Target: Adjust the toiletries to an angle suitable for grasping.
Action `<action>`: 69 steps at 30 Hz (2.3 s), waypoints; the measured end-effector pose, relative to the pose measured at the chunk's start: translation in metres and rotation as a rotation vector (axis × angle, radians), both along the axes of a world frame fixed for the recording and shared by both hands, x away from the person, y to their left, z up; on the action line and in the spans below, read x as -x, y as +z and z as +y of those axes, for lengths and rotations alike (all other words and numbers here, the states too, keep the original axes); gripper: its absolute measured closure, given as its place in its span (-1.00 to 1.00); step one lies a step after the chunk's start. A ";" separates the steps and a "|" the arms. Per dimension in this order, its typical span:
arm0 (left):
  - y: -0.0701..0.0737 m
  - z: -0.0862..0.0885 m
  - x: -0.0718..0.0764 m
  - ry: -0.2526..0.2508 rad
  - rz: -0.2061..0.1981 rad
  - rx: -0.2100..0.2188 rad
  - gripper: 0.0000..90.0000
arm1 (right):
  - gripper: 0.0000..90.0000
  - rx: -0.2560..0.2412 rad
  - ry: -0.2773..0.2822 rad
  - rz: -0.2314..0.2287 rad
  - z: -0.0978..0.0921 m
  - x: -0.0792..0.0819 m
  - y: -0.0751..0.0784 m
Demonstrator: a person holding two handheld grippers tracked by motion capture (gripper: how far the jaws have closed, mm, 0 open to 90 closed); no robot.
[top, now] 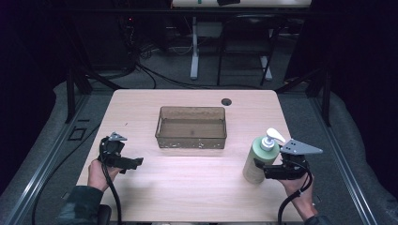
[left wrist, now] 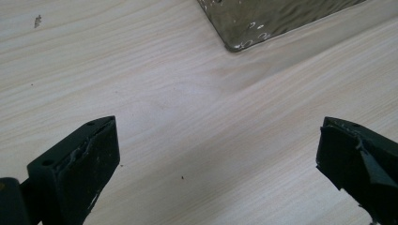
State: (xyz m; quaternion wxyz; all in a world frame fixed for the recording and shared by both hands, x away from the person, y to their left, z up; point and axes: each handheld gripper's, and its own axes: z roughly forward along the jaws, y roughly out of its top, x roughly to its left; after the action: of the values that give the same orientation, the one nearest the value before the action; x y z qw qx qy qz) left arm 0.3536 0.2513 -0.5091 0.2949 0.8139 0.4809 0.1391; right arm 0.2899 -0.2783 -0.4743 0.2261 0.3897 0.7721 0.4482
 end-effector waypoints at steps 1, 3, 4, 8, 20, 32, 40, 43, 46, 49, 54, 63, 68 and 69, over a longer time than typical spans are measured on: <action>0.000 0.000 0.000 -0.005 0.000 0.000 -1.00 | -0.74 -0.001 0.005 0.000 0.003 -0.001 0.000; 0.001 -0.002 0.000 -0.005 -0.003 0.004 -1.00 | -0.74 0.000 0.012 0.000 0.008 -0.004 0.000; 0.001 -0.002 0.000 -0.006 -0.003 0.005 -1.00 | -0.74 0.000 0.015 0.000 0.011 -0.006 0.000; 0.002 -0.004 -0.001 -0.014 -0.001 0.007 -1.00 | -0.74 0.001 0.032 -0.001 0.022 -0.012 0.000; 0.005 -0.018 -0.005 -0.062 -0.013 0.014 -1.00 | -0.74 0.008 0.077 -0.001 0.055 -0.025 0.000; 0.010 -0.051 -0.008 -0.157 -0.031 0.034 -1.00 | -0.97 0.027 0.124 0.038 0.071 -0.031 0.000; 0.018 -0.090 -0.006 -0.254 -0.048 0.056 -1.00 | -1.00 0.053 0.057 0.097 0.026 -0.016 -0.002; 0.022 -0.108 -0.005 -0.298 -0.061 0.067 -1.00 | -1.00 0.067 0.010 0.151 0.005 -0.012 -0.012; 0.025 -0.126 -0.005 -0.336 -0.067 0.085 -1.00 | -1.00 0.097 -0.026 0.187 -0.008 -0.008 -0.020; 0.028 -0.143 -0.003 -0.376 -0.074 0.097 -1.00 | -1.00 0.111 -0.058 0.219 -0.020 -0.006 -0.025; 0.033 -0.174 0.003 -0.446 -0.094 0.102 -1.00 | -1.00 0.122 -0.107 0.250 -0.035 -0.007 -0.029; 0.044 -0.230 0.009 -0.523 -0.135 0.134 -1.00 | -1.00 0.129 -0.127 0.256 -0.039 -0.009 -0.030; 0.048 -0.247 0.006 -0.538 -0.152 0.139 -1.00 | -1.00 0.130 -0.132 0.251 -0.041 -0.009 -0.029; 0.049 -0.249 0.006 -0.540 -0.157 0.141 -1.00 | -1.00 0.130 -0.133 0.252 -0.042 -0.010 -0.029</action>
State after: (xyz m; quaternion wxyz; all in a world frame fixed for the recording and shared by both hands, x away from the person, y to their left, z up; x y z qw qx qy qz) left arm 0.3476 0.0025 -0.4599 0.4134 0.8767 0.2309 0.0841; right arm 0.2994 -0.3199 -0.5033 0.1816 0.4777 0.7941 0.3289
